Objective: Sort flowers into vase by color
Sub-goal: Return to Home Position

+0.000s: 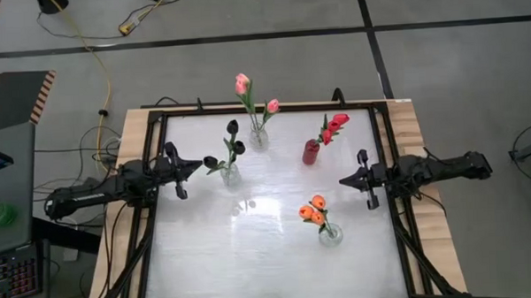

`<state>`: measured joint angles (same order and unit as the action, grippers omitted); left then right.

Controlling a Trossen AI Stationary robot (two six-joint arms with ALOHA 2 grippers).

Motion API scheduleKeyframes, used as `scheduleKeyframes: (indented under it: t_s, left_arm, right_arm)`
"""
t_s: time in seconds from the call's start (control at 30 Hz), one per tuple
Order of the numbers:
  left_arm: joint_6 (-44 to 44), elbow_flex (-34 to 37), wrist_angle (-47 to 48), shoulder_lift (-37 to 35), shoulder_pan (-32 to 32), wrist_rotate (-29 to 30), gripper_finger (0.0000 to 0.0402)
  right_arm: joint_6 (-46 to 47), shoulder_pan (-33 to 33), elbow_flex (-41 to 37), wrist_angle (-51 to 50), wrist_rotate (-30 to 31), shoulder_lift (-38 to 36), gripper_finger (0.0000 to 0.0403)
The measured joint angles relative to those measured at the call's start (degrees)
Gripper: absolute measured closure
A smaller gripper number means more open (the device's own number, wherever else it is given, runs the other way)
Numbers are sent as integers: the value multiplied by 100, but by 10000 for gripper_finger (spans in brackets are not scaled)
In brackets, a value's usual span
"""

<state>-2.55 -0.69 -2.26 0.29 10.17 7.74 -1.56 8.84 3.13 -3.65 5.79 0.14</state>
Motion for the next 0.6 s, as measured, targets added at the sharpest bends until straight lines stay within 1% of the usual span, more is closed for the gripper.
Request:
scheduleKeyframes:
  t_s: [0.13,0.3,0.6]
  left_arm:
    - [-67,0,22,0,0,5,401]
    - [-41,0,31,28,-2,-124,401]
    - [-279,0,33,28,-2,-130,401]
  right_arm:
    - [2,0,-233,519,-99,7,379]
    - [-17,0,-233,495,-124,1,379]
    - [2,0,-235,461,-134,17,376]
